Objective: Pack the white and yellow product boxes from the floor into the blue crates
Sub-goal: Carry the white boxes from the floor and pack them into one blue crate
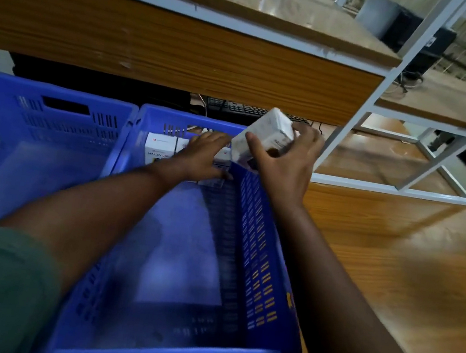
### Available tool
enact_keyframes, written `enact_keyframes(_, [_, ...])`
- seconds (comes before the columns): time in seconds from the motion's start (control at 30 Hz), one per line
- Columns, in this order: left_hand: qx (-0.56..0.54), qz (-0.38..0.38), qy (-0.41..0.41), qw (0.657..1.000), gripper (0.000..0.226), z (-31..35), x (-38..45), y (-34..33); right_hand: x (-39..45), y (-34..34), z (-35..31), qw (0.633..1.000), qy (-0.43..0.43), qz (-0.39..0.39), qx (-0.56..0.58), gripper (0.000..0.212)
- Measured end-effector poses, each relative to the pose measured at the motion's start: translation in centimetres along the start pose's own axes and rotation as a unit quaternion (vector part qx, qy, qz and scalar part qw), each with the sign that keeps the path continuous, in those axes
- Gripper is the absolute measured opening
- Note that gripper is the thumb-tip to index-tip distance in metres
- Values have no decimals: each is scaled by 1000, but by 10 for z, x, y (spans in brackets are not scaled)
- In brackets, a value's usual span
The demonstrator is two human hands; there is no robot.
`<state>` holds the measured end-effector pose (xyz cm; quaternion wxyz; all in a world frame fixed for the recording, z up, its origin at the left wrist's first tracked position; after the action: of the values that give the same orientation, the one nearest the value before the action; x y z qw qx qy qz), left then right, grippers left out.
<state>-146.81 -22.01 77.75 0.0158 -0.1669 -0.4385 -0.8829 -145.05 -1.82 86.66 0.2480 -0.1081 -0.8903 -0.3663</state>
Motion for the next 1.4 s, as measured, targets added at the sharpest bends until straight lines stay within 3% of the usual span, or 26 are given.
enact_keyframes(0.1, [-206, -16, -19, 978, 102, 23, -9, 14, -7, -18, -10, 996, 38, -21, -75, 82])
enact_keyframes(0.23, [-275, -31, -9, 961, 88, 18, -21, 13, -11, -34, -9, 992, 31, -86, -87, 79])
enact_keyframes(0.33, [-305, -49, 49, 950, 73, -3, -27, 11, -12, -36, -4, 983, 59, -151, -85, 68])
enact_keyframes(0.47, [-266, -102, 95, 954, 55, -9, -28, 5, -8, -31, 2, 970, 83, -218, -69, 58])
enact_keyframes(0.53, [-203, -108, 70, 971, 45, -5, -26, 4, -10, -27, -1, 967, 100, -210, -104, 57])
enact_keyframes(0.63, [-44, -129, 22, 990, 69, -5, -19, -2, -17, -30, 0, 962, 121, -175, -171, 56])
enact_keyframes(0.73, [77, -148, 74, 983, 82, -18, -20, -5, -30, -48, 6, 940, 122, -247, -202, 58])
enact_keyframes(0.8, [84, -148, 86, 982, 82, -25, -23, -2, -38, -60, 10, 931, 112, -287, -197, 59])
enact_keyframes(0.9, [73, -147, 105, 981, 90, -30, -26, 16, -48, -73, 10, 943, 26, -297, -150, 65])
enact_keyframes(1.03, [42, -225, 111, 967, 83, -16, -40, 30, -62, -98, -3, 950, -24, -291, -107, 76])
enact_keyframes(1.17, [77, -170, 132, 973, 118, -16, -69, 38, -77, -129, -26, 945, -15, -305, -112, 73])
enact_keyframes(1.27, [177, -195, 126, 956, 94, -26, -75, 35, -87, -144, -41, 941, 15, -321, -102, 54])
enact_keyframes(1.4, [304, -254, 130, 909, 70, -31, -77, 35, -95, -152, -39, 932, -1, -362, 17, 34])
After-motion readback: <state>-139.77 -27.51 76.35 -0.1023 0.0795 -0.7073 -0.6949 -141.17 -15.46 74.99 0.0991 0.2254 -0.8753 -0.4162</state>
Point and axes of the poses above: each hand's wrist, its own x-axis towards the middle knuckle, its own y-axis out of the back of the hand, z = x × y, the point moved 2 cm from there along x, towards the middle knuckle, and after that the axes turned 7 degrees about -x, right-handed, at the moved point
